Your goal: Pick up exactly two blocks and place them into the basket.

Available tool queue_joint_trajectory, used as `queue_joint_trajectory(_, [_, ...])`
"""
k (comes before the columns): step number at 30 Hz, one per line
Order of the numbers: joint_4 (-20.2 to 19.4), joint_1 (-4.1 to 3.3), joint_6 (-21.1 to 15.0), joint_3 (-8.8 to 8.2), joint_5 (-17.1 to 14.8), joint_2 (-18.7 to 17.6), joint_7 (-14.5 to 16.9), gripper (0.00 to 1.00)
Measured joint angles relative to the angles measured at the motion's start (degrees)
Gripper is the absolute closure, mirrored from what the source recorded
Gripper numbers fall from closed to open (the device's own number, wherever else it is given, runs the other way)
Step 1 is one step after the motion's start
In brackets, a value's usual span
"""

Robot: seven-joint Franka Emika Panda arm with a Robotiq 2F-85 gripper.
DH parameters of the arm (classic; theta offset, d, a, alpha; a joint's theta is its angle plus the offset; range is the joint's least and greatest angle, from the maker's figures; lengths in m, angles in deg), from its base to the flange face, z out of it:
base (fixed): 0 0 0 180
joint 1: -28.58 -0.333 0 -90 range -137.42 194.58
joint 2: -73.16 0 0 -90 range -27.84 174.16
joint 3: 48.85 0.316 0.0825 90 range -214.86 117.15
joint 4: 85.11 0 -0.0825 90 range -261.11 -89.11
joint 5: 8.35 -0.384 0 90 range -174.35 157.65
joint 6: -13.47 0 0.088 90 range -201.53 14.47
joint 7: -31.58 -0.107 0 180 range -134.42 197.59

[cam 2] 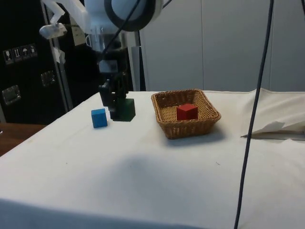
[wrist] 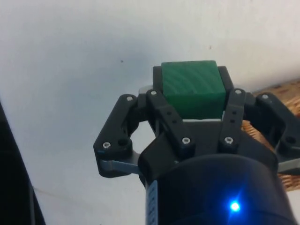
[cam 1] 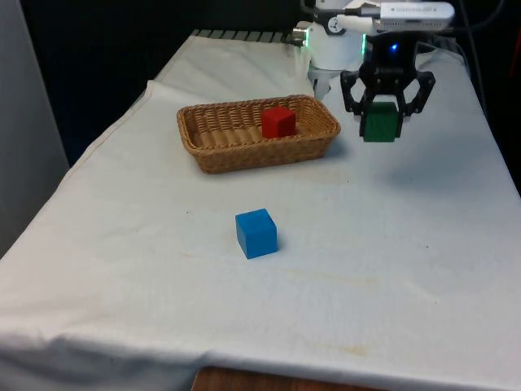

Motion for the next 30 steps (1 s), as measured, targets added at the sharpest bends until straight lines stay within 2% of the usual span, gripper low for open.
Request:
queue_joint_trajectory(16, [-6.0,0.06,0.0,-2.46,5.3,6.2,0.1,0.99])
queue_joint_trajectory(30, [-8.8,0.52,-0.4,-7.10,5.7,7.3,4.9,0.99])
